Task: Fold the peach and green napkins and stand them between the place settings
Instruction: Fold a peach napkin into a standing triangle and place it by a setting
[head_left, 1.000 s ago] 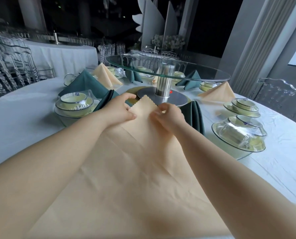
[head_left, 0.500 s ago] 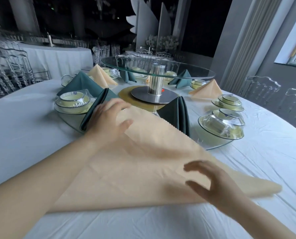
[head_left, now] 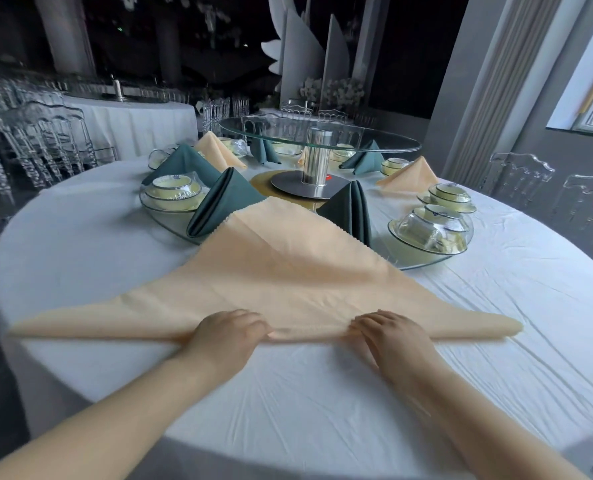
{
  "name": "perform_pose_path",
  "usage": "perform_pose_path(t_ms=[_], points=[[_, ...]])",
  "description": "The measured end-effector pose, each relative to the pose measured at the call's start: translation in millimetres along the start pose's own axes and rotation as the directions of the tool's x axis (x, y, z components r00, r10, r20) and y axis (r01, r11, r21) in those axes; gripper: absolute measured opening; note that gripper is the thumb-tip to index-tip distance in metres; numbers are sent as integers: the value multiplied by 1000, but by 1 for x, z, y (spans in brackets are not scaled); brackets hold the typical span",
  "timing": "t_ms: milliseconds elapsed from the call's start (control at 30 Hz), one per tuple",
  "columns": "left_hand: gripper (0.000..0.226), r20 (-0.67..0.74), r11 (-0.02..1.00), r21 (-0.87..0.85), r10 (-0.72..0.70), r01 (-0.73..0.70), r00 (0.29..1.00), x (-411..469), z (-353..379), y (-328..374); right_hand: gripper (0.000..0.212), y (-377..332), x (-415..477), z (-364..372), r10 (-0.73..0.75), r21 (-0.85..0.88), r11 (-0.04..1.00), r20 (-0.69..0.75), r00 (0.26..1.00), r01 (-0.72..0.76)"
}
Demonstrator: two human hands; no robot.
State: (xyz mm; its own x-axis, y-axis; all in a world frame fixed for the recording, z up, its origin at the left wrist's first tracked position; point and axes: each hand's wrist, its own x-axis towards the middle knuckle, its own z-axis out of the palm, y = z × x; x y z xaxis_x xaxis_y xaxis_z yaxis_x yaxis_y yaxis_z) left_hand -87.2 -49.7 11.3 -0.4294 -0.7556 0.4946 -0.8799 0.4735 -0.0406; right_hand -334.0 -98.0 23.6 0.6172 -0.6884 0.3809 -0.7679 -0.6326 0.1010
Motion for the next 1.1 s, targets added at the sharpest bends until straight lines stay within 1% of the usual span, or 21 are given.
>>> perform_pose_path(t_ms=[67,167,233,267,300,333,367,400,433,467,500,533,567,600,667,700,767,833,1100], points=[[33,35,998,48,-28,26,999,-3,-6,3,18,-4,-8,-7,39,24,999,-16,999,-39],[31,63,997,-45,-66,69,996,-25,-21,14,29,-13,-33,-16,22,88,996,-125,992,-11],[36,145,991,-51,-119,128,982,-40,-34,31,29,-21,-53,-22,-19,136,990,-141,990,38],[49,211,987,-56,-136,151,968,-45,-41,39,27,-25,-62,-25,-38,187,980,-122,992,60],[67,209,984,-77,-142,161,968,-52,-43,44,25,-26,-70,-26,-63,231,969,-108,992,87],[83,262,966,-101,-206,239,943,-58,-45,50,23,-27,-77,-26,-80,276,956,-84,993,100],[92,326,946,-113,-252,303,911,-58,-49,55,22,-26,-81,-25,-81,339,936,-46,996,91],[96,348,933,-134,-272,335,897,-54,-51,58,21,-25,-82,-27,-55,420,907,16,998,43],[100,352,920,-158,-286,358,891,-48,-54,61,22,-26,-81,-31,-2,507,861,92,996,-45],[101,357,919,-150,-293,364,887,-43,-53,61,22,-28,-78,-34,43,563,815,175,984,-136],[96,361,919,-138,-301,369,883,-36,-51,62,27,-29,-75,-36,78,572,801,196,978,-178],[82,384,918,-116,-312,380,869,-30,-47,60,46,-27,-71,-37,76,546,820,189,979,-169],[65,420,914,-89,-325,395,847,-24,-42,58,72,-25,-67,-36,86,515,838,205,975,-182],[55,451,908,-63,-345,415,823,-19,-37,54,93,-23,-61,-33,105,465,862,229,968,-204],[53,504,893,-24,-377,449,777,-17,-29,46,125,-22,-52,-25,115,394,889,302,946,-234],[53,520,887,-8,-391,463,759,-17,-25,43,134,-23,-49,-21,108,352,908,326,939,-226],[54,534,882,5,-401,471,744,-19,-20,38,137,-24,-47,-15,101,273,941,344,934,-202],[54,540,884,30,-406,466,737,-21,-20,38,137,-26,-48,-14,115,236,950,343,932,-204],[53,555,882,32,-406,470,725,-18,-20,38,138,-30,-52,-17,155,196,953,341,927,-232]])
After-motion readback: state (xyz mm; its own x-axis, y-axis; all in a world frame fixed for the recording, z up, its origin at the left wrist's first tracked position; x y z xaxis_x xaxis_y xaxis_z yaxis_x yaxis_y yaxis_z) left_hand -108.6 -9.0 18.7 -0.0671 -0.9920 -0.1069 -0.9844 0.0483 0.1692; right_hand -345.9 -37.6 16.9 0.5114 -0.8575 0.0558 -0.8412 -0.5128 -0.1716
